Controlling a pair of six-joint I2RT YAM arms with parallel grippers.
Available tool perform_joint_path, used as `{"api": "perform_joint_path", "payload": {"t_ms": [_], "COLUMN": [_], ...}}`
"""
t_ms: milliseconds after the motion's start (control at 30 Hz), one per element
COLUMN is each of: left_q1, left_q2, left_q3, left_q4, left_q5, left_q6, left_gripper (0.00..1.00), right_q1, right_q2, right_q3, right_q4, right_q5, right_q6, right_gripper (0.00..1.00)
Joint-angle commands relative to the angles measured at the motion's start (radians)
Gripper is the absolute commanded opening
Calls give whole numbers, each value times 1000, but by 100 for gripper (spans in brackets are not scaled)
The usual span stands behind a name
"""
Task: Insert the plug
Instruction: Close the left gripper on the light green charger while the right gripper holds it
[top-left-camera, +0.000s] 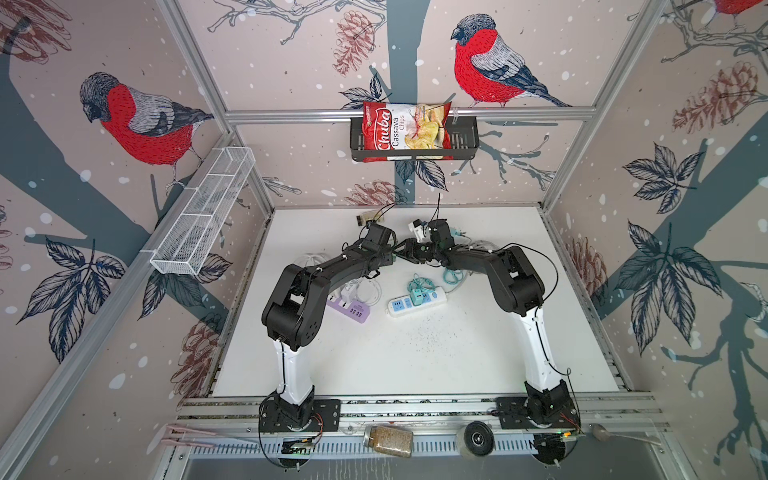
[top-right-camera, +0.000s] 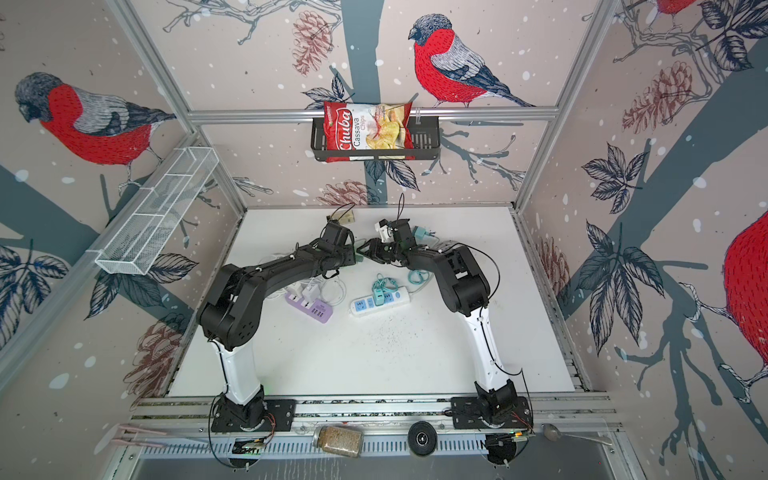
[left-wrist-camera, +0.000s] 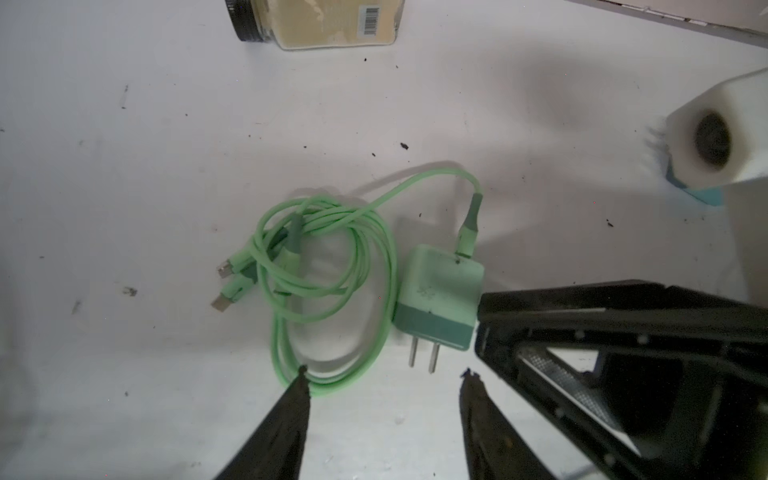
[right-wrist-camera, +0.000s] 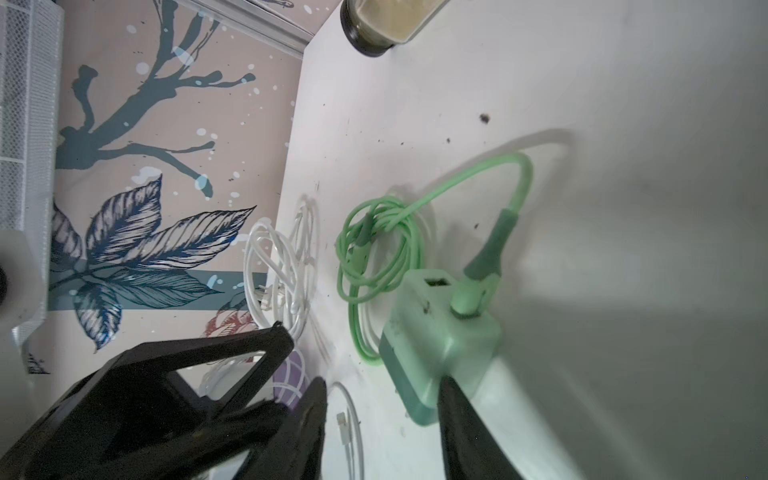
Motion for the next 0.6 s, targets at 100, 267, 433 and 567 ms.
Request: {"api": "perform_joint_path", "payload": {"t_ms": [100,267,433,567], "left_q1": [1,2,-3,-9], "left_q2": [32,82,118,147], "left_q3": [-2,31,51,76], "left_q4": [101,88,95,89], "left_q5": [52,56,61,61], "left_q6": [82,109,119,131], "left_gripper": [58,58,58,58], "right_q1": [-35,-86,-123,-146], "right_q2": [-93,-130,-170,-193], "right_q3": [-64,-102,-134,-161], "right_q4": [19,-10,-41,-54], "right_q5": [28,64,79,81], "right_q6": [-6,-29,-62,-81], "right_gripper": [46,46,47,47]}}
